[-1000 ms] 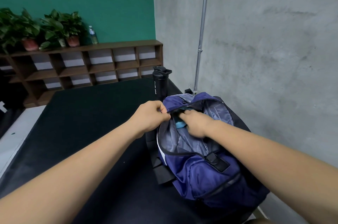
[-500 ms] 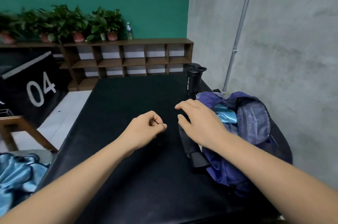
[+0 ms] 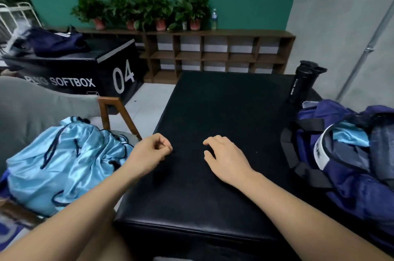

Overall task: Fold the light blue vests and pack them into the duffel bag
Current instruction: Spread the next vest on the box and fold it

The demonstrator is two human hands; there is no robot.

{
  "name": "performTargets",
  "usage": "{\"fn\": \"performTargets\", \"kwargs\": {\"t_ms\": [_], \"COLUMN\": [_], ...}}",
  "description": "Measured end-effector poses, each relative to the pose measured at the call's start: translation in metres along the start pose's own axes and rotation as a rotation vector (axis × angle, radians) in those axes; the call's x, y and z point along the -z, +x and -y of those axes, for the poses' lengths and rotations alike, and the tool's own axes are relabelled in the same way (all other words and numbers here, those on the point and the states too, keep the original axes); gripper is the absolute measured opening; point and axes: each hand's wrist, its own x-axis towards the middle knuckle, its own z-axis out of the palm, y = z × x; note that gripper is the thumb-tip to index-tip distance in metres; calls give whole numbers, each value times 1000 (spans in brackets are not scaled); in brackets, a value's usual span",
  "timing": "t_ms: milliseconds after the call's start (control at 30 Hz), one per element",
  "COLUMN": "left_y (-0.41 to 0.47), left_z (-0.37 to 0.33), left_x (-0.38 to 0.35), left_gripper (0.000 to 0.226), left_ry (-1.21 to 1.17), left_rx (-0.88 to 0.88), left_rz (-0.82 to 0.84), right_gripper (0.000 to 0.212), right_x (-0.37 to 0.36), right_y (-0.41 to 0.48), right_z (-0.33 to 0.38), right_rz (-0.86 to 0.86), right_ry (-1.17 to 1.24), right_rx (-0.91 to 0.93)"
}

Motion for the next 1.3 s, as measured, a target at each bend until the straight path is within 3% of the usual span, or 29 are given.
{"fn": "performTargets", "kwargs": {"t_ms": [267,533,833,967,1133,1300], "left_y": [1,39,56,53,43,38], "left_z": [78,153,199,206,203,181], "left_x": [62,147,217,229,233,234], "left_gripper": [6,17,49,57,17,12], "left_ry": [134,415,529,579,619,473], "left_rx": [87,176,341,439,416,342], "left_rz": [-135,-265,-545,-495,-407,-494], "right_gripper": [34,39,38,38,38,37], "right_x": [-49,-57,-59,-60,-59,-60], "right_y": [8,5,5,5,4,4], "right_z": [13,10,8,8,8,9], "right_rz": [-24,-45,-56,-59,-58,-60], "right_ry": [-36,-70,-86,-95,-95,-93], "right_rx": [44,42,38,41,34,28]}}
